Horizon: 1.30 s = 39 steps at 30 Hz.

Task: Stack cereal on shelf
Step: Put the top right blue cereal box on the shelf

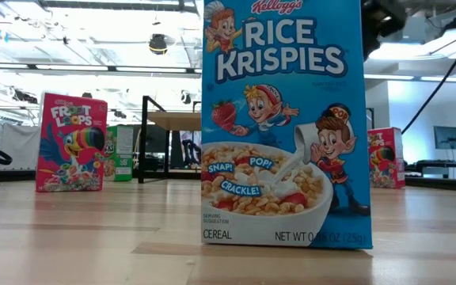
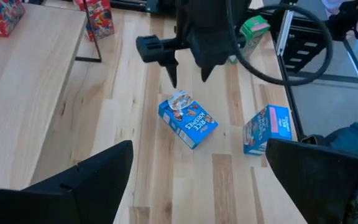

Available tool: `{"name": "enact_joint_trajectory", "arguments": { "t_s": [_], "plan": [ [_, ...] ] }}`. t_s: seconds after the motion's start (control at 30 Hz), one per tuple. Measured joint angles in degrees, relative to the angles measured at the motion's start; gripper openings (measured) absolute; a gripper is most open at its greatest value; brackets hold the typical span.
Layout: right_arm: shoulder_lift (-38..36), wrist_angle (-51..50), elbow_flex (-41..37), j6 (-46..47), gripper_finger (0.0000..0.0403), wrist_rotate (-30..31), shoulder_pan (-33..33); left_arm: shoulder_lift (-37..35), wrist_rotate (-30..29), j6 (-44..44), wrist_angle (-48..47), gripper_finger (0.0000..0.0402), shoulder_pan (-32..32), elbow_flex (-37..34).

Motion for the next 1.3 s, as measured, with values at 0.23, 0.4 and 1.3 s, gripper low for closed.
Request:
{"name": "enact_joint_trajectory", "arguments": {
  "t_s": [0.23,0.4,1.3],
  "plan": [
    [0.47,-0.47,0.11,-1.22,0.0326,-0.03,0.07,0.0,-1.82,-1.19,-0.01,0.0358,0.0,0.0],
    [0.45,-0.77,0.11,-3.4,0.0352,0.0,0.07,0.0,-2.73,-1.31,-0.01,0.0358,0.02,0.0],
    [8.45,4.39,0.42,-12.05,0.0395,1.88,0.89,0.0,-2.73,-3.37,-0.01,0.0358,0.0,-0.02]
  ]
}}
